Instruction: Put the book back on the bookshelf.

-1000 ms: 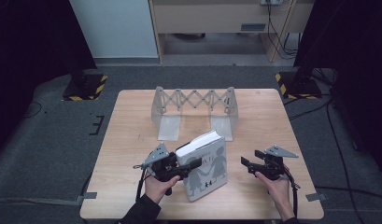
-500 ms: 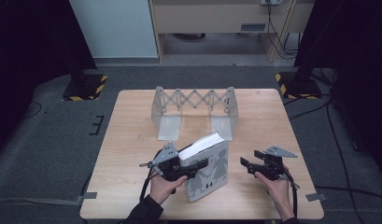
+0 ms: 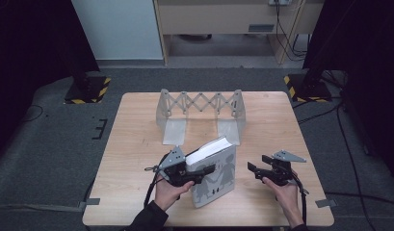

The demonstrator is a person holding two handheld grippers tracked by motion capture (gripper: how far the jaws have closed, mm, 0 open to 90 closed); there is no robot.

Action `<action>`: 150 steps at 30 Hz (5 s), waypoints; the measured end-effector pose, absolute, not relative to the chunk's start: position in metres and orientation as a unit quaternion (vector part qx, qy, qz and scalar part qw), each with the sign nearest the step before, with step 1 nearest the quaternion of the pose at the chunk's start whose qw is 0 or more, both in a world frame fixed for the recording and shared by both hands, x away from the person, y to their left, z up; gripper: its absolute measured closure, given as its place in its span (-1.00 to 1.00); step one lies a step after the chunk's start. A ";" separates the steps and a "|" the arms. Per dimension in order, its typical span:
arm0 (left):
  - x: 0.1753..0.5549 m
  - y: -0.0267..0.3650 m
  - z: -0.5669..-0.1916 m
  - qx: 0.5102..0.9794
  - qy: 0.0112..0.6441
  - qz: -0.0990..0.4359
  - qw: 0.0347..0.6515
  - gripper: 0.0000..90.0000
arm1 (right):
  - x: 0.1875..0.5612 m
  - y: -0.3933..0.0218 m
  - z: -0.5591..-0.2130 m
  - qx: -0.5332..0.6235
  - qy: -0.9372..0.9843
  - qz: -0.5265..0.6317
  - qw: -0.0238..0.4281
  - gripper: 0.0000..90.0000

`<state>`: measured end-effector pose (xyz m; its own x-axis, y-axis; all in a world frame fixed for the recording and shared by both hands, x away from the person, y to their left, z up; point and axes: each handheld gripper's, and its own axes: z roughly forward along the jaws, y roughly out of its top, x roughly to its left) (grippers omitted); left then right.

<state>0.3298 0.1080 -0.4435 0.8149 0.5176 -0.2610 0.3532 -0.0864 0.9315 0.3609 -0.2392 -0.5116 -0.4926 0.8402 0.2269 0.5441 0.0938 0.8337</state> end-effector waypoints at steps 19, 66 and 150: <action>0.330 0.105 -0.431 0.749 0.296 0.076 0.588 -0.12 | 0.361 -0.239 -0.512 0.481 0.722 0.473 0.154 -0.46; 0.322 0.113 -0.414 0.751 0.292 0.096 0.585 0.05 | 0.363 -0.241 -0.513 0.482 0.724 0.471 0.151 -0.43; 0.314 0.125 -0.392 0.811 0.297 0.108 0.492 0.02 | 0.363 -0.241 -0.514 0.484 0.725 0.468 0.146 -0.45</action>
